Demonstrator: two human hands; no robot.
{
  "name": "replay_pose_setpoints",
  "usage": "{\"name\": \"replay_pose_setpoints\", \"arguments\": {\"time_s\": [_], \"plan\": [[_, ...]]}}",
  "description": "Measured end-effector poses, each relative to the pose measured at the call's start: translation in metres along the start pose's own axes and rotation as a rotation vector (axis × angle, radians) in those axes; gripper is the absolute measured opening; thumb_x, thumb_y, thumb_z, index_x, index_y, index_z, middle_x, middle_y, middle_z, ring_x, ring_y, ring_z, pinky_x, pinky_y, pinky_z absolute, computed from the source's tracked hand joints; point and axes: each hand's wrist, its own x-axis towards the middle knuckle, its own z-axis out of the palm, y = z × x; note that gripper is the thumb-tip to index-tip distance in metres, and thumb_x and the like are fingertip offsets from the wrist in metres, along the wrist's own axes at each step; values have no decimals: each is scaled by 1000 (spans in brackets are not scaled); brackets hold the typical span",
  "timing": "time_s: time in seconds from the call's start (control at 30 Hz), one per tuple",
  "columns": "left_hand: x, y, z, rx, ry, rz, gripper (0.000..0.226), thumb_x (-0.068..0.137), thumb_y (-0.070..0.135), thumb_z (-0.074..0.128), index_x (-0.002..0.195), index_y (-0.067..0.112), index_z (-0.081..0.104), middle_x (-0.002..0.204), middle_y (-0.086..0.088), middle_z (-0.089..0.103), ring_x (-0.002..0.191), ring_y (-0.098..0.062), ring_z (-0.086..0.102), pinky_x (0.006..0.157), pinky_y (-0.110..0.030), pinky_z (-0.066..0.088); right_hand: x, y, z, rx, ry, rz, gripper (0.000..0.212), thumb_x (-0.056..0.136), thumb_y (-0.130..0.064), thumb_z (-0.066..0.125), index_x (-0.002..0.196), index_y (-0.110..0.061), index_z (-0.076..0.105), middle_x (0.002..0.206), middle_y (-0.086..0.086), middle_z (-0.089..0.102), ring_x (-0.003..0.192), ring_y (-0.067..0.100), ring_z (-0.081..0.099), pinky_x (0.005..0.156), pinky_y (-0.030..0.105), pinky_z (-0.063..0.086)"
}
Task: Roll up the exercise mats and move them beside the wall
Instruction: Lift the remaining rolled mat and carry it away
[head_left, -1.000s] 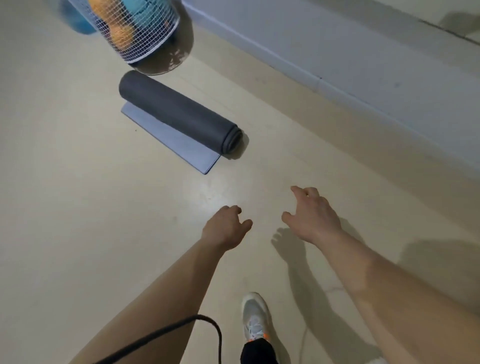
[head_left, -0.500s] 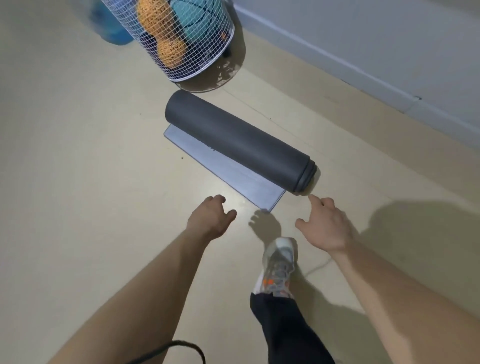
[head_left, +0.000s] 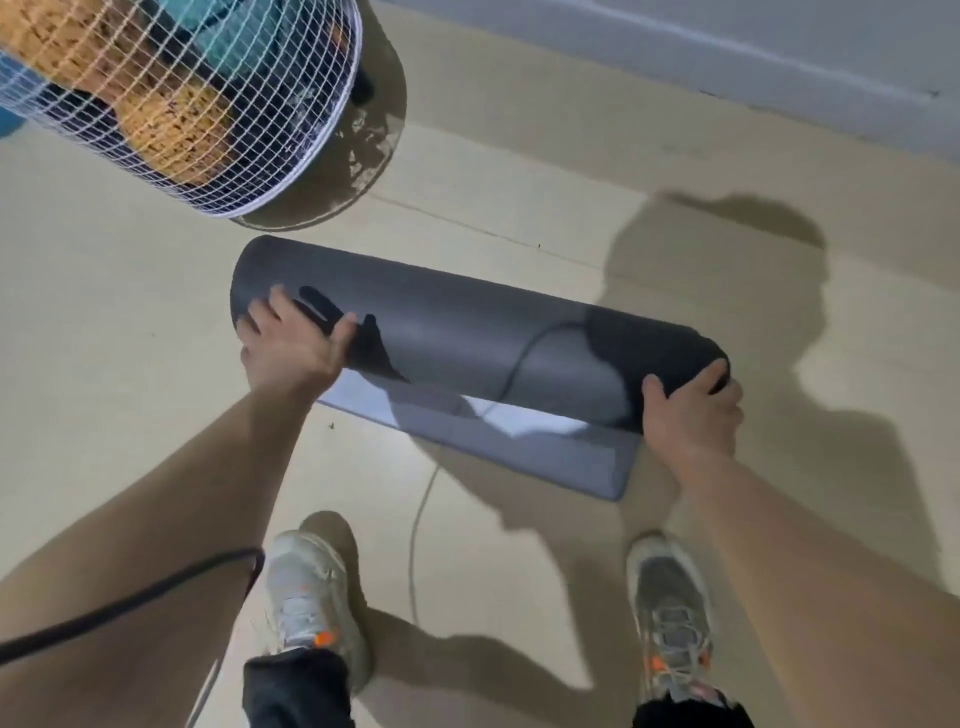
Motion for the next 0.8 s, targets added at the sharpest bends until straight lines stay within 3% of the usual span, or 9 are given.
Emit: {"name": "replay_pose_setpoints", "arguments": {"time_s": [0.1,0.23,0.4,0.53,0.63,0.7,0.8], "plan": [[53,-11,-2,-122,22,-85,107,89,67,64,160,3,16,162,-22,28,148,-45,26,118,-57,28,12,-4,12,91,101,172,91,102,-54,47,162,-2,1,164,25,13,147,45,22,117,54,26],[105,-36,-4,-225,-88,-136,101,86,65,71,152,0,30,153,-24,40,140,-45,43,116,-50,33,14,-11,27,286,179,318,91,98,-54,50,163,-8,5,162,22,21,146,45,26,117,55,28],[129,-48,-7,-311,-171,-148,106,71,77,76,140,3,47,141,-17,58,130,-39,55,111,-47,44,-1,-24,38,374,261,386,93,91,-62,58,159,-11,19,155,18,31,141,43,34,113,56,34],[135,-38,-15,-286,-146,-92,130,42,100,66,135,10,54,136,-12,62,125,-37,59,110,-52,46,-15,-39,38,428,264,380,99,80,-76,60,153,-17,29,148,12,40,133,41,45,110,61,38],[131,-43,-14,-222,-183,-23,125,55,85,79,143,5,39,145,-17,48,134,-40,49,115,-53,39,-19,-43,33,428,245,358,102,74,-83,60,149,-18,36,144,8,44,127,39,51,106,57,42],[121,-51,-5,-196,-206,37,133,50,77,88,143,2,29,147,-21,38,138,-43,40,117,-51,35,-22,-37,35,366,158,344,114,71,-82,69,152,-13,27,148,12,41,131,41,49,105,56,43],[113,-67,6,-215,-215,63,145,38,74,83,147,1,21,149,-25,33,140,-43,35,119,-48,32,-31,-38,39,145,11,298,150,58,-81,78,161,-15,-9,162,18,22,143,43,35,110,58,38]]}}
